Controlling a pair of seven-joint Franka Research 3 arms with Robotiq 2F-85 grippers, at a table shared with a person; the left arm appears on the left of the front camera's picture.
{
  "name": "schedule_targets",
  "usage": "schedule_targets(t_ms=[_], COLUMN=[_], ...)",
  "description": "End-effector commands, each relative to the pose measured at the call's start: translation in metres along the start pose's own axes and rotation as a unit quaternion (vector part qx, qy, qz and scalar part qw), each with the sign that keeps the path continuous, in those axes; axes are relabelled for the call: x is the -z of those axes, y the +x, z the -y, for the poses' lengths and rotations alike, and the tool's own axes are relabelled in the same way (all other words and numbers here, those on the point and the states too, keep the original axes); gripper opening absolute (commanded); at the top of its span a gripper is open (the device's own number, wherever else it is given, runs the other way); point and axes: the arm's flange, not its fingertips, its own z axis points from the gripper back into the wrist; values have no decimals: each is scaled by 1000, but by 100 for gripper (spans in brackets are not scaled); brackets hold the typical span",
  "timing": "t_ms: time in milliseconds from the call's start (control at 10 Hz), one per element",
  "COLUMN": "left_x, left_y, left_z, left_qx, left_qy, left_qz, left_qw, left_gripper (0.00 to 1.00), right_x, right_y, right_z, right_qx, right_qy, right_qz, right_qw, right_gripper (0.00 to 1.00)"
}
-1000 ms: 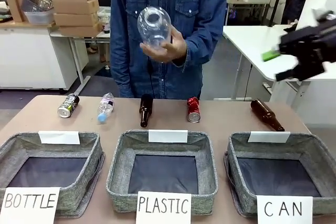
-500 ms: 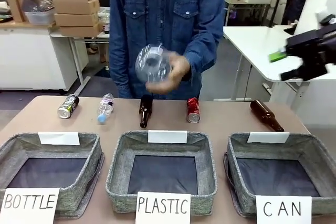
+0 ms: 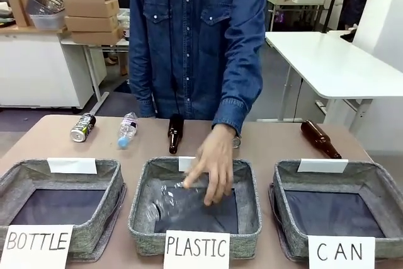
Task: Sort the can waste into the basket.
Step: Pick up the can waste from the table and place it in the right Fabric basket.
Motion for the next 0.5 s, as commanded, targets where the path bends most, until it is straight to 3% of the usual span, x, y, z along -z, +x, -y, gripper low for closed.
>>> schedule_targets(t_ms=[0,400], left_x=[1,1], left_y=[0,0], left_z=[1,1], left_qx=[11,11], left_qy=[-12,-12], left_qz=[1,1], left_qw=[1000,1000], left_gripper=[100,100], right_x=[-2,6], right_y=[-9,-9], right_z=[6,1], right_qx=[-2,-10], right_qy=[-2,-10], right_qz=[11,3], right_qw=[1000,1000], right_gripper=[100,100])
